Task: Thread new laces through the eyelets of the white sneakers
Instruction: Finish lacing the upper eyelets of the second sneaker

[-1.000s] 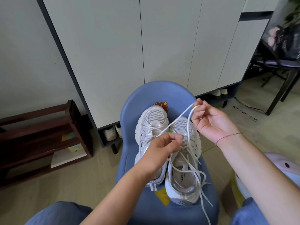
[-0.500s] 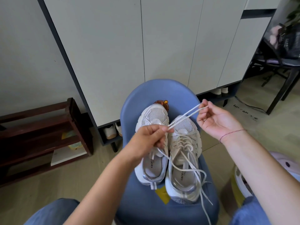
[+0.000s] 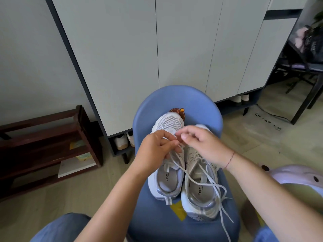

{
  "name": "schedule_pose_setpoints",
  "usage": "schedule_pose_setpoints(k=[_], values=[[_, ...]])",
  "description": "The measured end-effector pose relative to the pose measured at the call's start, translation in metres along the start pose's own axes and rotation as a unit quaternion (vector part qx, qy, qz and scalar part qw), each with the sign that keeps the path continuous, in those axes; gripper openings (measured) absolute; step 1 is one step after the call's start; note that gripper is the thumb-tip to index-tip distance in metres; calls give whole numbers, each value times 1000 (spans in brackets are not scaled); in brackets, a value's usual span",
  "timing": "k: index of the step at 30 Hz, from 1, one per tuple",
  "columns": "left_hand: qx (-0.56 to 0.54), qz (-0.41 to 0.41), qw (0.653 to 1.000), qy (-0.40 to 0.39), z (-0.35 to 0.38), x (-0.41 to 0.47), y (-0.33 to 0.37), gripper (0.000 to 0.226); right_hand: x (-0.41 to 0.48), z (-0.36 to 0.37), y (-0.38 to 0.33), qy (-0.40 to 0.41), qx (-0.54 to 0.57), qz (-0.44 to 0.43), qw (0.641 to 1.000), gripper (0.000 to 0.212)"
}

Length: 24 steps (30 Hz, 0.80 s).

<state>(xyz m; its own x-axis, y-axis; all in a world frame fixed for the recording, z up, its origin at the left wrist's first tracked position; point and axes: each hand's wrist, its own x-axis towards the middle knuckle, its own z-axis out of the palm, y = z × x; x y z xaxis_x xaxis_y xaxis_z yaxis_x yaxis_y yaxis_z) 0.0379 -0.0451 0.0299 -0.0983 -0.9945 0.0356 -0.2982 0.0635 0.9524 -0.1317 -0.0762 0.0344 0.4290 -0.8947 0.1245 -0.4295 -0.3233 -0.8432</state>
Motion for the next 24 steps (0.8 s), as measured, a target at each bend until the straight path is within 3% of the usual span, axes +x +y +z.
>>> schedule_pose_setpoints(k=[8, 14, 19, 24], values=[[-12, 37, 996, 77, 11, -1, -2, 15, 4, 5, 4, -27, 48, 21, 998, 24], [59, 94, 992, 63, 19, -2, -2, 13, 2, 4, 6, -73, 142, 84, 984, 27], [85, 93, 990, 68, 22, 3, -10, 13, 9, 6, 13, -16, 11, 33, 999, 16], [326, 52, 937, 114, 17, 12, -37, 23, 11, -2, 25, 38, -133, 50, 989, 24]])
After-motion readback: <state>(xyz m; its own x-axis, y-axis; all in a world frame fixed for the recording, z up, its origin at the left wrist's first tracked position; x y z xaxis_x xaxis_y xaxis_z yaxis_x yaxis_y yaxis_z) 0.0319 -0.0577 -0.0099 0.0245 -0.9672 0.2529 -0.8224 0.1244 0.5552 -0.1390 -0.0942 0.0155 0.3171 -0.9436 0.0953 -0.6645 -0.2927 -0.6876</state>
